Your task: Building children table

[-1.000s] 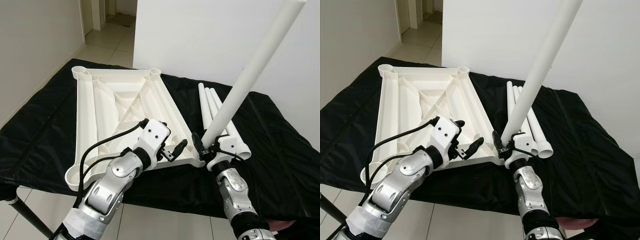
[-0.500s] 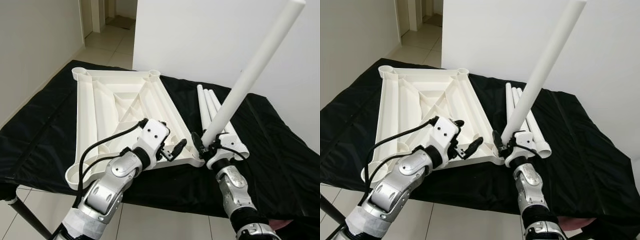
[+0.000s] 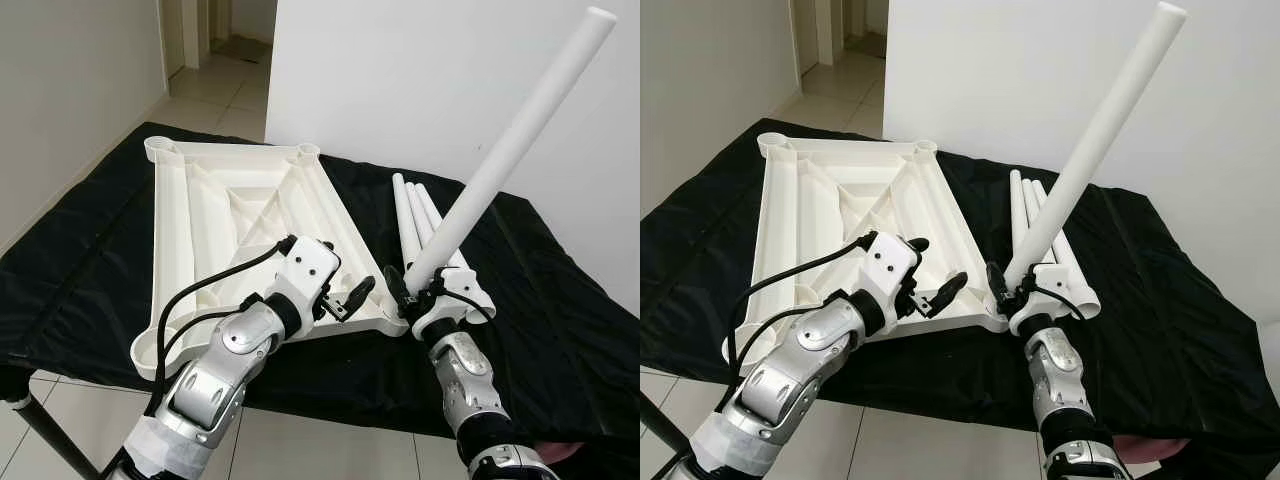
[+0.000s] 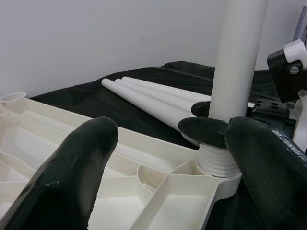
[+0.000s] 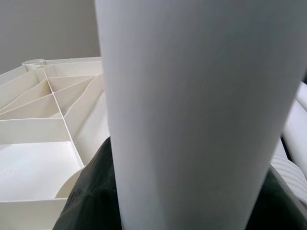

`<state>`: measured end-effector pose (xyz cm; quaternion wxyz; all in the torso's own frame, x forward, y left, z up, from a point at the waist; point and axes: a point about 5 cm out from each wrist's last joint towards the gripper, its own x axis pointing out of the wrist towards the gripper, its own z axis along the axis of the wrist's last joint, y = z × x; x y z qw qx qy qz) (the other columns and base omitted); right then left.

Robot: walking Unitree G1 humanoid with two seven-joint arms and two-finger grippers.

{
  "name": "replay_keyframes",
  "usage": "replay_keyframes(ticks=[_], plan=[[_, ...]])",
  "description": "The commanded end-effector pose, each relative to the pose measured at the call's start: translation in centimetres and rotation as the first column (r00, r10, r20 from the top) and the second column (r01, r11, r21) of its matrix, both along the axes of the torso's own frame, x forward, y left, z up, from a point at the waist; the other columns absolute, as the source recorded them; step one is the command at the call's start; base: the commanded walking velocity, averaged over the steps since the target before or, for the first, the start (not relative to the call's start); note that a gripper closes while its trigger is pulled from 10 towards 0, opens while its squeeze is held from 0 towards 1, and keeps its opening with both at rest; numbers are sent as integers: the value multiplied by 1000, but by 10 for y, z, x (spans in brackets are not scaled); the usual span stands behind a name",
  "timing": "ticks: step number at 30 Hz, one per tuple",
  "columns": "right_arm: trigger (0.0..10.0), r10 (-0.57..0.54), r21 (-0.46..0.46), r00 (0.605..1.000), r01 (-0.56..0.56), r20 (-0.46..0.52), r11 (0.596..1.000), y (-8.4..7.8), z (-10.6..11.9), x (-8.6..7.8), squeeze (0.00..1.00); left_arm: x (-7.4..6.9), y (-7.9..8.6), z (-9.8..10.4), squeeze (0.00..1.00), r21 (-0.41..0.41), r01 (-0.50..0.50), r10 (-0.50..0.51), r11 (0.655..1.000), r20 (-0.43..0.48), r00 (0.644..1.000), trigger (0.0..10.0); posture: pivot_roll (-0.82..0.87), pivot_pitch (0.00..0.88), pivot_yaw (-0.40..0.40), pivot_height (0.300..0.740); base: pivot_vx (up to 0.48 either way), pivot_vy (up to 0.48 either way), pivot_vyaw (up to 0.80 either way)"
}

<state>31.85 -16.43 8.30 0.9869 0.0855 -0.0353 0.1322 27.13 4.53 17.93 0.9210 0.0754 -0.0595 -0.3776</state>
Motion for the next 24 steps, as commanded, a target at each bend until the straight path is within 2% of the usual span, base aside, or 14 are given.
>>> replay_keyframes(ticks=[1,12,15,17,18,23,24], plan=[[10000,22,-12,985,-25,-174,1000,5,-36,-16,0,-2,-3,1,0,5,59,-59,998,-8,998,10000,40,0,-115,740,0,0,0],[10000,28,-55,987,-37,-158,998,8,-36,-18,0,-3,-4,1,0,3,59,-59,998,-8,998,10000,40,0,-116,740,0,0,0],[10000,-30,-60,988,21,-153,998,8,-36,-18,0,-3,-3,2,0,1,57,-57,998,-9,998,10000,43,0,-118,740,0,0,0],[10000,-30,-60,988,21,-153,998,8,-36,-18,0,-3,-3,2,0,1,57,-57,998,-9,998,10000,43,0,-118,740,0,0,0],[10000,-69,-66,986,59,-150,996,9,-35,-16,0,-3,-3,2,0,0,56,-56,998,-10,998,10000,43,0,-118,740,0,0,0],[10000,-96,-69,985,87,-146,994,10,-33,-15,0,-3,-3,2,0,1,56,-56,998,-10,998,10000,44,0,-119,740,0,0,0],[10000,-111,-64,984,103,-139,993,14,-31,-13,0,-3,-3,2,0,-1,57,-57,998,-11,998,10000,44,0,-119,740,0,0,0]])
